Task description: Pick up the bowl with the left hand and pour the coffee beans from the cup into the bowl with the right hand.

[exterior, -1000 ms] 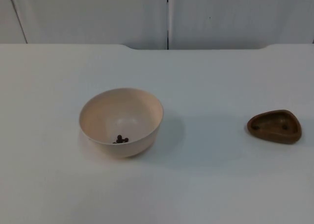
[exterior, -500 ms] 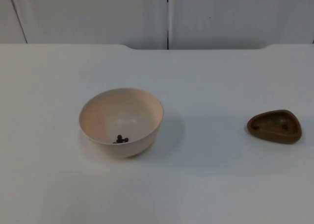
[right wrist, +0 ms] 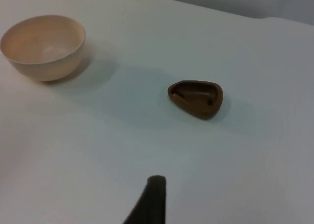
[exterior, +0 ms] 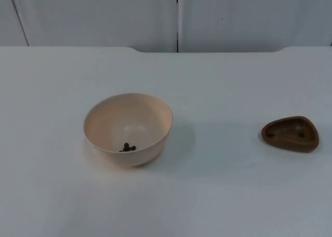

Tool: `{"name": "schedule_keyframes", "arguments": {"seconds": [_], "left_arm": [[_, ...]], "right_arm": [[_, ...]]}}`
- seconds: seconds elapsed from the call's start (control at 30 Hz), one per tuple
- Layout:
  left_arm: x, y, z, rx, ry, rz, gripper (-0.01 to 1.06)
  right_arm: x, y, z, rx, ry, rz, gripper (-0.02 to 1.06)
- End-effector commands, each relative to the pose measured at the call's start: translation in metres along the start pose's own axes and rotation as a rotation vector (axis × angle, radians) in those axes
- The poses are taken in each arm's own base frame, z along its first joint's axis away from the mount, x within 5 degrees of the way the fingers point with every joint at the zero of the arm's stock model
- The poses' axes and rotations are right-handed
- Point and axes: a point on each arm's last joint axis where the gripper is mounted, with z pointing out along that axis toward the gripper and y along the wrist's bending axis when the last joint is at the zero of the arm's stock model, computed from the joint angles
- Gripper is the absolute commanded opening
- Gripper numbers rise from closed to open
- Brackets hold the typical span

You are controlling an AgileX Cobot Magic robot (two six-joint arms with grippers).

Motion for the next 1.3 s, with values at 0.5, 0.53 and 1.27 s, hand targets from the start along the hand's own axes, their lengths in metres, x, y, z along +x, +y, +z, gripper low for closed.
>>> {"name": "schedule_keyframes", "arguments": {"seconds": [0.5, 0.53, 1.27], "left_arm": [[0.0001, 0.0022, 0.0005, -0.025, -0.011, 0.033, 1.05], [0.0001, 0.0022, 0.0005, -0.025, -0.011, 0.033, 1.05], [0.0001, 0.0022, 0.0005, -0.025, -0.011, 0.033, 1.05]], "right_arm": [[0.0004, -0.0003, -0.0001, 0.005, -0.001, -0.001, 1.05], [0.0004, -0.0003, -0.0001, 0.005, -0.001, -0.001, 1.05], [0.0003, 0.0, 0.0, 0.021, 0.0, 0.008, 1.05]]}}
